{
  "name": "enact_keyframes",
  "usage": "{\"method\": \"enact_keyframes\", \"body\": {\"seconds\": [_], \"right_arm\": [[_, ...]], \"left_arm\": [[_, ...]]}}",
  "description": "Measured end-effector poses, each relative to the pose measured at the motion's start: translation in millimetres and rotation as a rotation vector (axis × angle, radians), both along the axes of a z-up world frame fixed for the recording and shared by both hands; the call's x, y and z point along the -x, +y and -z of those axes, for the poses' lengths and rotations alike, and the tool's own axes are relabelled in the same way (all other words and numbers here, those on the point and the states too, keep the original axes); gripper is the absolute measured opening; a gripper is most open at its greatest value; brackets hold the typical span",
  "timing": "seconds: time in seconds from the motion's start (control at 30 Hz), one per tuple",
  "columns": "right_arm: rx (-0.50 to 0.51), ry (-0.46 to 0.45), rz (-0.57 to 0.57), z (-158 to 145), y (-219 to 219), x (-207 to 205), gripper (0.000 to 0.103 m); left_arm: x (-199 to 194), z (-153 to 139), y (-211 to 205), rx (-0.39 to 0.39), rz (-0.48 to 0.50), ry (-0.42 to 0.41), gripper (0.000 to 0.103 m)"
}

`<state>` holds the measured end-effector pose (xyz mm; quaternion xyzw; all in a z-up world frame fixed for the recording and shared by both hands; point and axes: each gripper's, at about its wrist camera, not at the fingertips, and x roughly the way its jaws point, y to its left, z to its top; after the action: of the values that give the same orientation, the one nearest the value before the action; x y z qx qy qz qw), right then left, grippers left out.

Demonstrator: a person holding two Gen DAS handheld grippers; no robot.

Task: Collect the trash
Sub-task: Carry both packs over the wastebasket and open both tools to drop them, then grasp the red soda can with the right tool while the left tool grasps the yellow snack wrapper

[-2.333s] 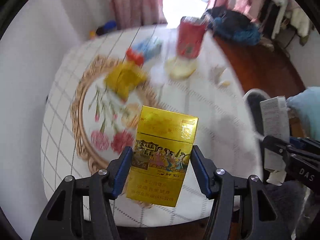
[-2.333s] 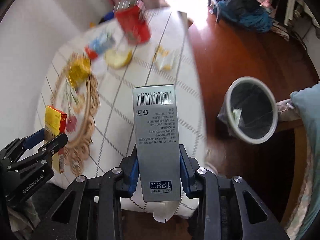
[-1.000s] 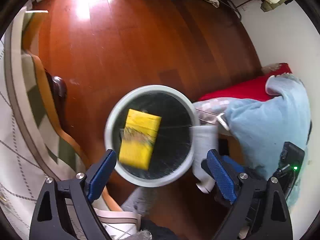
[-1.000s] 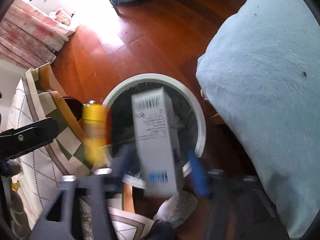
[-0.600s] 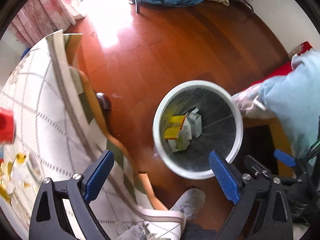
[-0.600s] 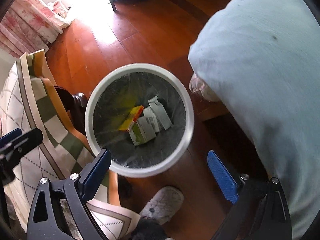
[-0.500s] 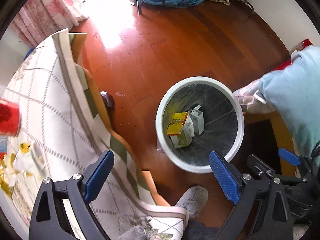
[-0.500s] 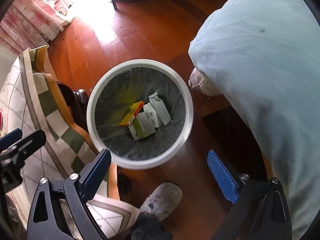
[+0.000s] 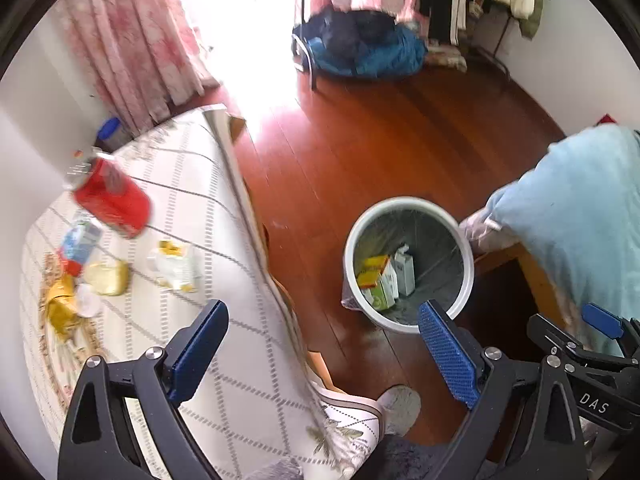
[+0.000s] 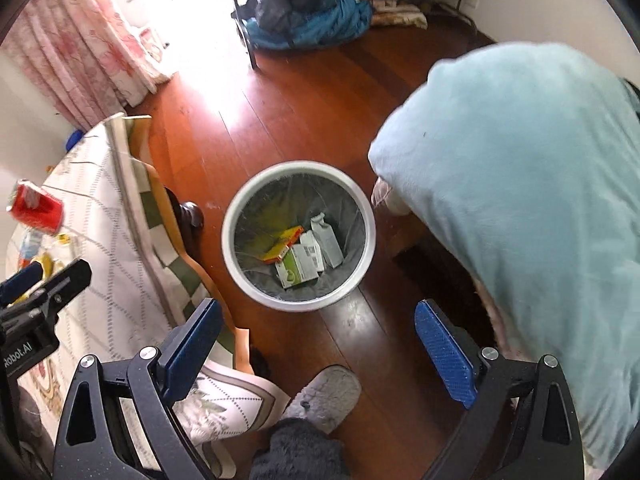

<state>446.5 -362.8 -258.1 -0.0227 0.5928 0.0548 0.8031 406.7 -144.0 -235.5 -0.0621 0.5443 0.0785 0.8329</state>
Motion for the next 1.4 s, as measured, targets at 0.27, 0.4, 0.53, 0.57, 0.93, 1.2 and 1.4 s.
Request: {"method": "enact_keyframes", "body": {"seconds": [0.27,0.4,0.53,0.57,0.93,1.2,1.4], "right_arm": [[-0.056,-0.103,0.000,-71.2,13.5,37.6,0.098],[-0.111,-0.118,-0.029,-97.5,33.3,47.9,0.098],[-0.159,-0.095,-0.122,-106.8,82.4,51.8,0.098],[-0.169,-0.088,-0.152,-106.5,97.2,50.8,0.098],[-0.198,-0.068,-0.503,-42.8,328.3,26.2,0.098],[-0.140,-0.160,-0.611,4.3,430.6,-10.0,0.098],[-0.146,-0.121,-0.607,37.0,466.5,-32.3,0.091]], "left_arm": [[45.0,-63.8,26.0,-0.001,-0.075,-0.122,0.097],[66.8,-80.9,54.9,-0.010,-0.151,-0.150,0.097],[89.3,-80.8,106.2,-0.029,-0.276,-0.162,0.097],[94.7,-76.5,122.2,-0.043,-0.308,-0.155,0.097],[157.1,50.7,313.2,-0.078,-0.736,0.103,0.097],[154.9,90.0,354.8,0.030,-0.801,0.119,0.097],[140.9,81.9,353.8,0.191,-0.794,0.036,0.097]]}}
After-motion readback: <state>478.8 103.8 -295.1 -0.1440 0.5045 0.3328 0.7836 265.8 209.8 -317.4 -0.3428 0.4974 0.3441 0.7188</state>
